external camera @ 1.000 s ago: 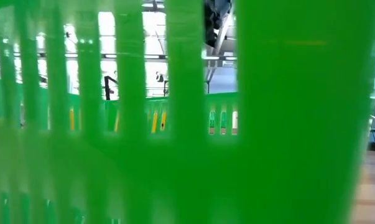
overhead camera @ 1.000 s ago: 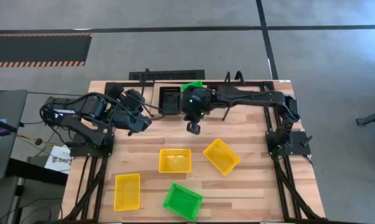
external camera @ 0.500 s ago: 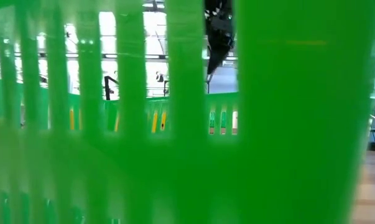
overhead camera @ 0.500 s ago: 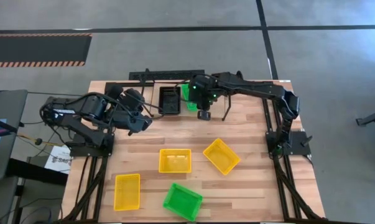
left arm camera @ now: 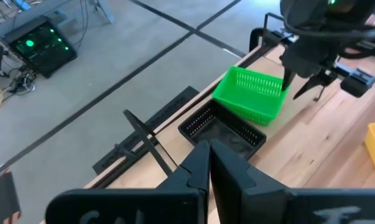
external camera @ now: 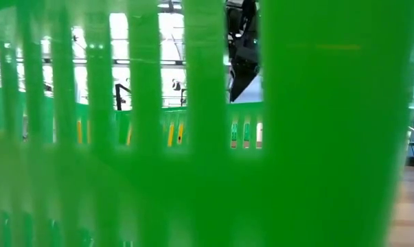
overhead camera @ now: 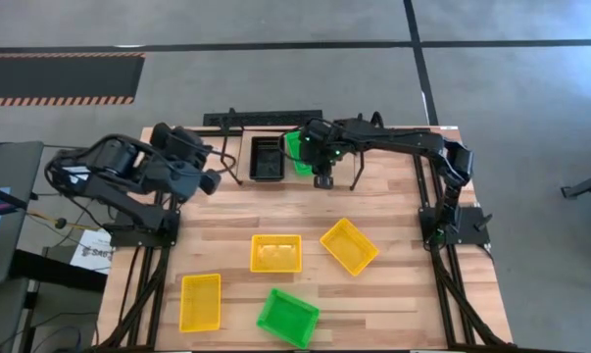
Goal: Stack baskets on shelf by color
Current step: Adjust the green bin on the shelf
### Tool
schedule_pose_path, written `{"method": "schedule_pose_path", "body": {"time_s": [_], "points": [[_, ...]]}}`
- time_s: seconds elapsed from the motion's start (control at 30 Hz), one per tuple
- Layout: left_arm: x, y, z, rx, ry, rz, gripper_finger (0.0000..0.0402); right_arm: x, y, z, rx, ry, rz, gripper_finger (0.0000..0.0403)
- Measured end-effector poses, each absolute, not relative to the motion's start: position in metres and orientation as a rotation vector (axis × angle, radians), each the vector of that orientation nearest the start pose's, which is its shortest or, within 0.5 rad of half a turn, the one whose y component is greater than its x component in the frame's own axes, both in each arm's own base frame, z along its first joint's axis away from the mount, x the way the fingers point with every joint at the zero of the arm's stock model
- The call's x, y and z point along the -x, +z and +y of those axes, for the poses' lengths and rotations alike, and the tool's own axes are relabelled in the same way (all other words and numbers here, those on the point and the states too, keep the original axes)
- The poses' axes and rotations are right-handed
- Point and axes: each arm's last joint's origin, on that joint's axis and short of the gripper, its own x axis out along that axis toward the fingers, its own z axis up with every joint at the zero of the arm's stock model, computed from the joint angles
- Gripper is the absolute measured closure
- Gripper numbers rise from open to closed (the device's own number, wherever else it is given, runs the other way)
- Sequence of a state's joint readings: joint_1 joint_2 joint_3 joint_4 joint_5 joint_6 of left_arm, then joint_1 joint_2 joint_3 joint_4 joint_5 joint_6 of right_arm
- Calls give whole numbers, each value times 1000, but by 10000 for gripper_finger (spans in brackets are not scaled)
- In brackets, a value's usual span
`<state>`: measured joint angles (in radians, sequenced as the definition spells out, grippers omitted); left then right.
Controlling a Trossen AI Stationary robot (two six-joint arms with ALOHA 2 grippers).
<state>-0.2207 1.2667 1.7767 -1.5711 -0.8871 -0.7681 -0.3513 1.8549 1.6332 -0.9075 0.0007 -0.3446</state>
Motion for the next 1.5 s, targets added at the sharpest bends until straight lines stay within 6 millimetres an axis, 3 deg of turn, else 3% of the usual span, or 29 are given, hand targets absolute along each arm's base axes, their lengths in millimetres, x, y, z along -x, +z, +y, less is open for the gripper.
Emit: {"method": "schedule_pose_path", "body": {"time_s": [0.33, 0.47, 0.73, 0.93, 1.5], "points": [[-154, 457, -12, 169, 850, 607, 401, -367, 261, -150, 66, -88, 1155, 261], [-155, 457, -13, 168, 847, 612, 401, -371, 239, -153, 28, -59, 1222, 261], [-156, 456, -13, 185, 837, 620, 401, -381, 213, -151, 37, -5, 1279, 261], [-156, 456, -13, 188, 839, 617, 401, -386, 213, -144, 48, 3, 1262, 272], [-156, 457, -13, 199, 844, 611, 401, -418, 231, -124, -43, -90, 968, 280]]}}
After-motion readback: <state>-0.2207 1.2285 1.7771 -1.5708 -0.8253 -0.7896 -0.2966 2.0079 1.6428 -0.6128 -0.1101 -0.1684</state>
